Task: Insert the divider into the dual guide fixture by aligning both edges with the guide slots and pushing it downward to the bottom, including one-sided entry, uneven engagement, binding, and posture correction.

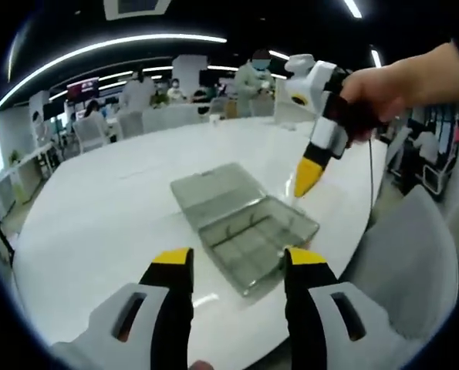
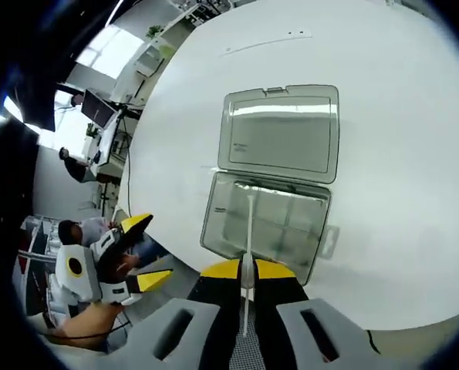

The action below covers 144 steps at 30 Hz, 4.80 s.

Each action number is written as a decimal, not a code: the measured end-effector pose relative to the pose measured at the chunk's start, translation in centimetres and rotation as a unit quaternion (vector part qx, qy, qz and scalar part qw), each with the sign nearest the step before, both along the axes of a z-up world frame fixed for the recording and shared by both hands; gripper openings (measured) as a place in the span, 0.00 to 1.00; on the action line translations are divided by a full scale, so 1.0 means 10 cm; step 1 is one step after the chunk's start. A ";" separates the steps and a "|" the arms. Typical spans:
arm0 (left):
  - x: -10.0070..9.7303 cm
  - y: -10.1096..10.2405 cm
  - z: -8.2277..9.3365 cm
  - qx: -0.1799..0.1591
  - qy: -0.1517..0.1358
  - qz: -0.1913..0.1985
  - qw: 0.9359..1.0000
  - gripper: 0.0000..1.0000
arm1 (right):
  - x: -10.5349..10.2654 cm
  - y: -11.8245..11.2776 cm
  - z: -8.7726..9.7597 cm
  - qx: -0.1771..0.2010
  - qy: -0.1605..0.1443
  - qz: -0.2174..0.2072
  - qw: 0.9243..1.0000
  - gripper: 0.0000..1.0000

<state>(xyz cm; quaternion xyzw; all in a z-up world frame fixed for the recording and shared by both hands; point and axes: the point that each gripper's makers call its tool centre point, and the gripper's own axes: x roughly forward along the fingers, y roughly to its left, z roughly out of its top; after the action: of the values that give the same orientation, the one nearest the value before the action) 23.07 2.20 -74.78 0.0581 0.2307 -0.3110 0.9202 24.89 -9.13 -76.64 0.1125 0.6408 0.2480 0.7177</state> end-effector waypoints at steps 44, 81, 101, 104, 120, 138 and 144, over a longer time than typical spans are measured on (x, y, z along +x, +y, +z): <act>-0.03 0.00 -0.02 0.013 -0.016 -0.003 1.000 0.43 | 0.11 -0.09 -0.36 -0.127 0.047 -0.054 0.989 0.00; -0.04 0.02 -0.07 0.012 0.000 0.006 1.000 0.53 | 0.18 -0.08 -0.55 -0.141 0.067 -0.071 0.985 0.00; -0.04 0.01 -0.07 0.012 0.001 0.007 1.000 0.52 | 0.16 -0.06 -0.64 -0.153 0.079 -0.069 0.983 0.00; -0.03 0.02 -0.08 0.012 0.001 0.006 1.000 0.52 | 0.15 -0.07 -0.63 -0.158 0.080 -0.069 0.982 0.00; -0.04 0.01 -0.09 0.013 0.002 0.001 1.000 0.52 | 0.17 -0.11 -0.64 -0.175 0.084 -0.069 0.978 0.00; -0.04 -0.01 -0.10 0.014 0.003 -0.001 1.000 0.52 | 0.18 -0.09 -0.66 -0.180 0.089 -0.071 0.977 0.00; -0.04 0.00 -0.09 0.014 0.003 0.000 1.000 0.52 | 0.16 -0.08 -0.65 -0.182 0.091 -0.073 0.976 0.00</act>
<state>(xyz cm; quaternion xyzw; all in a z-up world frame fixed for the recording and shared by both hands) 22.64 2.22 -75.72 0.0694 0.2379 -0.3076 0.9187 26.48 -9.88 -83.13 0.0484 0.7282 0.0632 0.6807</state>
